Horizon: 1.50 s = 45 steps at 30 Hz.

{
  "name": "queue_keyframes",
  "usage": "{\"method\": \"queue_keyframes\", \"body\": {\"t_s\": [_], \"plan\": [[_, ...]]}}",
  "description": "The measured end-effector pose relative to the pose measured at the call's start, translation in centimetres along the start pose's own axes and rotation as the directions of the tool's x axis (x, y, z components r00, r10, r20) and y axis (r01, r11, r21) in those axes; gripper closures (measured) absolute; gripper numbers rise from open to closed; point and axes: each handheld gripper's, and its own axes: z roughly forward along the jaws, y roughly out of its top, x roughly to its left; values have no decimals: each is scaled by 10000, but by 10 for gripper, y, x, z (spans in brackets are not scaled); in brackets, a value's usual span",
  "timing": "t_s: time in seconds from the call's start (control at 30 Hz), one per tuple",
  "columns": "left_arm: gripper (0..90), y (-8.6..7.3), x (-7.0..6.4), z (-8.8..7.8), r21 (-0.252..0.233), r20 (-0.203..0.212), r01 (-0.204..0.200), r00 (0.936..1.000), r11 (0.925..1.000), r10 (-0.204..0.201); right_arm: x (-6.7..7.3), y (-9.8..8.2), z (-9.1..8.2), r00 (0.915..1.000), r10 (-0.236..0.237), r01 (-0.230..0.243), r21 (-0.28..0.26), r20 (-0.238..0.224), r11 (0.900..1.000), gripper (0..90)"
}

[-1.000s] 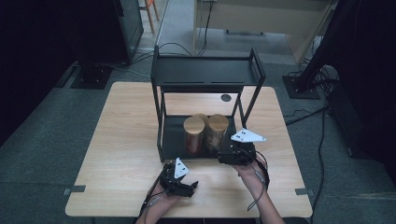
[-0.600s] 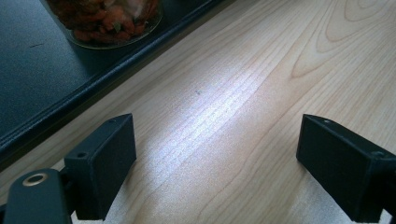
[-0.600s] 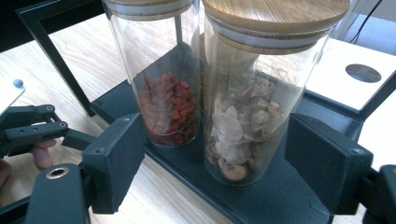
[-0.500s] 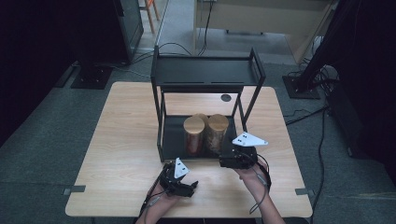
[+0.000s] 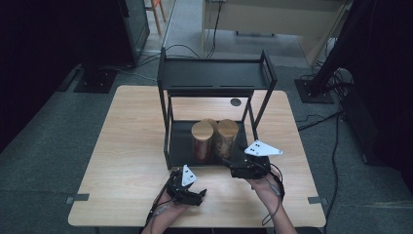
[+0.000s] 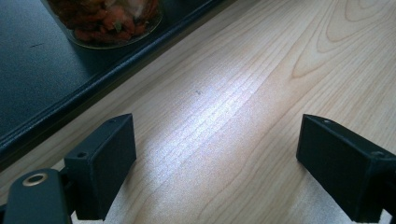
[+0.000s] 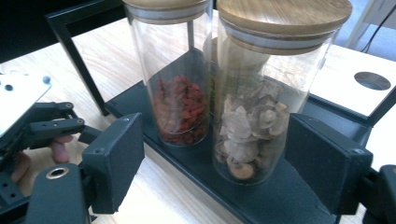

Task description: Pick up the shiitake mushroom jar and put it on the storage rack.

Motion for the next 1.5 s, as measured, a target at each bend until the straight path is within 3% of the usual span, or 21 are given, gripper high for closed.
{"method": "queue_keyframes", "body": {"t_s": [0.43, 0.7, 0.93, 1.5], "plan": [[122, 0, 0, 0, 31, -16, -10, 10000, 10000, 10, 3, -3, -10, 9982, -406, 396, -216, -434, 9990, 200], [122, 0, 0, 0, 23, -13, 7, 10000, 10000, -7, 1, -8, -13, 9973, -426, 410, -288, -606, 9987, 200], [122, 0, 0, 0, 29, -9, 9, 10000, 10000, -9, 1, -13, -14, 9963, -666, 652, -270, -551, 9975, 200], [122, 0, 0, 0, 10, -18, 14, 10000, 10000, -14, -2, -24, -13, 9948, -643, 627, -219, -790, 9978, 200]]}}
